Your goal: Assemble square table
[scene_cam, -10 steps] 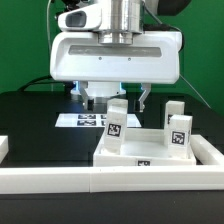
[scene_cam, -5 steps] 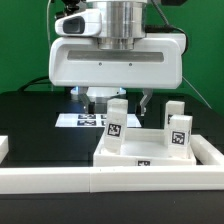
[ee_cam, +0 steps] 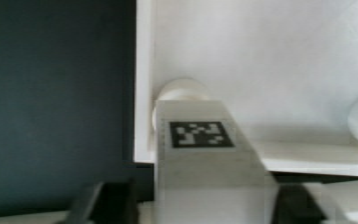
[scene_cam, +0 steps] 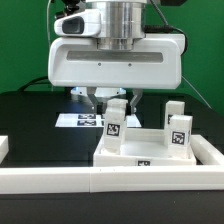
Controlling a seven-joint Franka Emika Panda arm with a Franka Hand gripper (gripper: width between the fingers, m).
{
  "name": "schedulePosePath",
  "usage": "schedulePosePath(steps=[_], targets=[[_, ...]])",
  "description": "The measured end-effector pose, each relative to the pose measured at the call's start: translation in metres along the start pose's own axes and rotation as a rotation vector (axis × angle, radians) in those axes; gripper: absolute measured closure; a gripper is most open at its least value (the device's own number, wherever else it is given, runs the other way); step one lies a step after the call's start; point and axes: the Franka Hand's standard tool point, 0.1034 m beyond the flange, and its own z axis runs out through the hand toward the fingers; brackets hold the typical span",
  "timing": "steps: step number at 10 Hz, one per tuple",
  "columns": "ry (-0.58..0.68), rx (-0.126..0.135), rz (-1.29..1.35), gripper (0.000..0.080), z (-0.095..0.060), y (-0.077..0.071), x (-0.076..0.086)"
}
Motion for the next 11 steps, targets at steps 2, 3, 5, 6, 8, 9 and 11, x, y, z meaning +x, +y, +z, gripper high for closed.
schedulePosePath(steps=[2, 3, 5, 6, 8, 9, 11], targets=[[0.0, 0.001, 0.016, 0.0513, 0.0, 0.0, 0.0], [0.0, 0.0, 0.029, 0.0513, 0.0, 0.0, 0.0], [0.0, 0.001, 0.044, 0.0513, 0.0, -0.0001, 0.0], [0.002, 0.004, 0.134, 0.0513, 0.0003, 0.0, 0.0], [0.02, 0.021, 0.362, 0.0513, 0.0006, -0.0001, 0.0008], [0.024, 0.025, 0.459, 0.0512, 0.0008, -0.0034, 0.0011], [0.035, 0.031, 0.64, 0.0511, 0.0011, -0.0079, 0.0019]])
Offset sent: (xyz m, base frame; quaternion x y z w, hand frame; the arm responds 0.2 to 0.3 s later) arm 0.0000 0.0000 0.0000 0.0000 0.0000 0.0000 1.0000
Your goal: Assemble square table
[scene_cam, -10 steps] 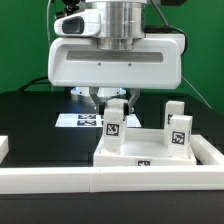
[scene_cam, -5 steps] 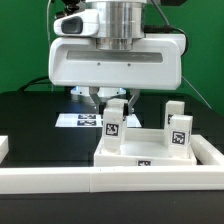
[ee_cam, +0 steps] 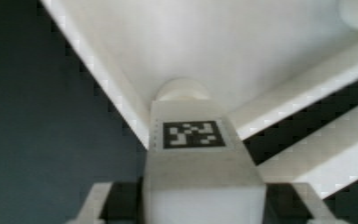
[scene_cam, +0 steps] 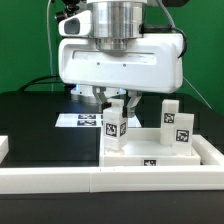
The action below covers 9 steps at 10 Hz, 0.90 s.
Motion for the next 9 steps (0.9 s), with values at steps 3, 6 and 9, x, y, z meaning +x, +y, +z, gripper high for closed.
schedulePosePath(steps=[3, 6, 9], targets=[[0.005, 0.019, 0.295, 0.0511, 0.001, -0.006, -0.004], [-0.002, 0.04, 0.564, 0.0511, 0.001, -0.013, -0.007], [-0.022, 0.052, 0.783, 0.0511, 0.002, -0.021, -0.014]])
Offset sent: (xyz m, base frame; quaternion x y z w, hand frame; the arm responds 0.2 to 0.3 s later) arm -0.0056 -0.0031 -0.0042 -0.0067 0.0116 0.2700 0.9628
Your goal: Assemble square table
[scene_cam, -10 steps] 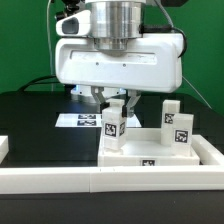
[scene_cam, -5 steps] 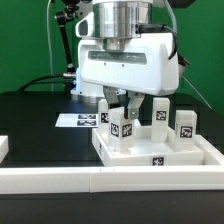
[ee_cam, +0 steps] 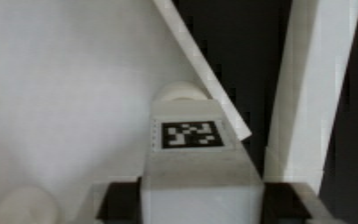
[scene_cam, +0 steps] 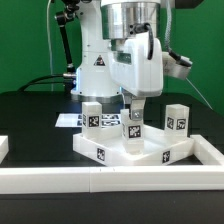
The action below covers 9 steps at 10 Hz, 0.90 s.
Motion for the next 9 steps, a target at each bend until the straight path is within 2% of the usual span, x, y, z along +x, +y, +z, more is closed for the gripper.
schedulePosePath(steps=[2, 3, 4, 5, 6, 9], targets=[[-0.004, 0.001, 0.037, 0.0511, 0.0002, -0.0001, -0.0022], [-0.003, 0.0, 0.026, 0.0438, 0.0007, 0.0002, -0.0022], [-0.004, -0.002, -0.026, 0.0249, 0.0013, 0.0004, -0.0021], [-0.004, -0.003, -0.09, 0.0249, 0.0021, 0.0004, -0.0021], [-0.005, -0.005, -0.118, 0.0167, 0.0035, 0.001, -0.0028], [-0.008, -0.008, -0.428, 0.0153, 0.0059, 0.002, -0.0067]])
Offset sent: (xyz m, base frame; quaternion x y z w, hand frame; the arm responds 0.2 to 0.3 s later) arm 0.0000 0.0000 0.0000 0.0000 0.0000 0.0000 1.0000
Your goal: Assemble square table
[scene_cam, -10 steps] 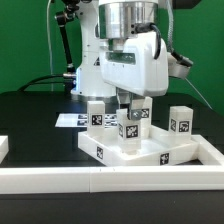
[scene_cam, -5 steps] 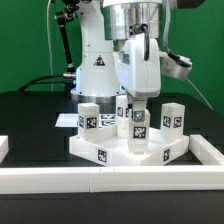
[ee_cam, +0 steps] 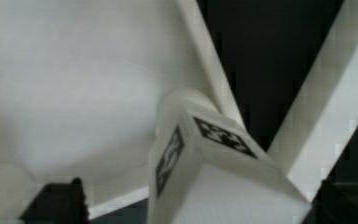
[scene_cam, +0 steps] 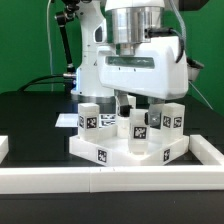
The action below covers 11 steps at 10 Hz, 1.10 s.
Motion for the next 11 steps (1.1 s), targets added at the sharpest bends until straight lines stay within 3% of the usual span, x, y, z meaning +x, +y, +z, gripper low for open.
schedulePosePath(steps=[5, 11], targets=[[-0.001, -0.008, -0.48, 0.015, 0.0018, -0.001, -0.0047], [0.002, -0.015, -0.858, 0.015, 0.002, 0.0004, -0.0024]])
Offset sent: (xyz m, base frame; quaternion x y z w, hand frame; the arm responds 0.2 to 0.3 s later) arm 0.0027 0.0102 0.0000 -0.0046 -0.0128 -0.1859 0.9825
